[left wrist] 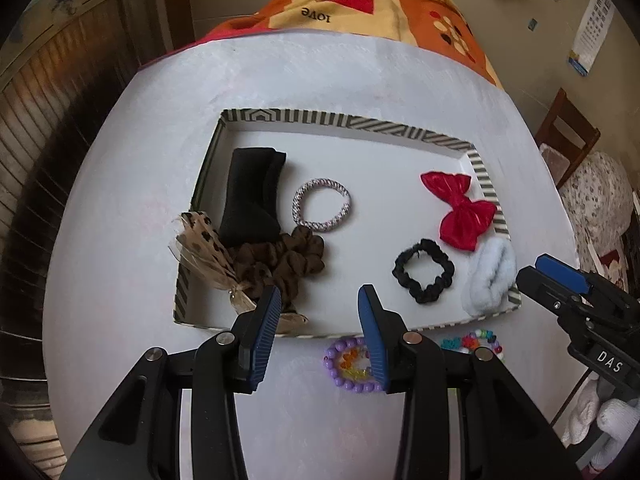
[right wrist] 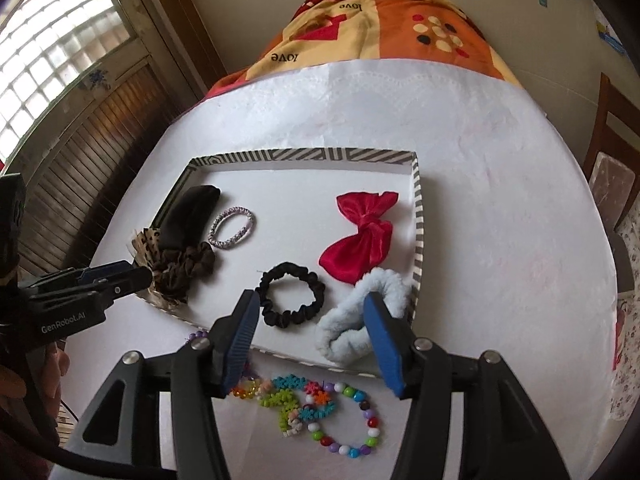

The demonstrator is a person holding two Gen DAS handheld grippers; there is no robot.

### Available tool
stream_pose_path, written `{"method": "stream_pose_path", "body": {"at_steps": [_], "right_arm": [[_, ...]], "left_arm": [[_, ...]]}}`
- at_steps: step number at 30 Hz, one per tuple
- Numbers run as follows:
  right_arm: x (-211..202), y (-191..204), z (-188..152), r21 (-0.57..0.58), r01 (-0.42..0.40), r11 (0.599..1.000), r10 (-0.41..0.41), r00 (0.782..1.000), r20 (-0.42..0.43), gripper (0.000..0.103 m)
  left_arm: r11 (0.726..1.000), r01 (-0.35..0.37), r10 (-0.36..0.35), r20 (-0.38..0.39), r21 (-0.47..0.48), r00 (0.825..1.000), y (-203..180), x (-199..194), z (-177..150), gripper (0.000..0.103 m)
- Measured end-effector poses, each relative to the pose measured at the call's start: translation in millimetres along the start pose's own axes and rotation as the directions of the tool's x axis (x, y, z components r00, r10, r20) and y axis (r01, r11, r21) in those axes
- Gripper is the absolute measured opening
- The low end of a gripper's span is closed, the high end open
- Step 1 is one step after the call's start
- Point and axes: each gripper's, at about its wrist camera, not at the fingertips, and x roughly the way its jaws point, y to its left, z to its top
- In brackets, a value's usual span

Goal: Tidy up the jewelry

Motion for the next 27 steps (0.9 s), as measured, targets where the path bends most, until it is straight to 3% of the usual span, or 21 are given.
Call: {"method": "stream_pose_path", "body": {"at_steps": [6,27], "right_arm": [[-5.7,-6.2,-11.8,0.031,-0.019,0.999,0.019,1.000,0.015,0.057],[-32.6,0.6,-27.1,-0.010,0.046,0.999,-0.046,0.999,0.020,0.057]], "left_arm": [[1.000,-0.016,0.016,0.000,0.018,1.000,-7.5,-0.9,-4.5,0.031],[1.000,-0.027,0.028,0.038,-0.016,0.999,5.7,-19.0,-31.8,0.031]]}}
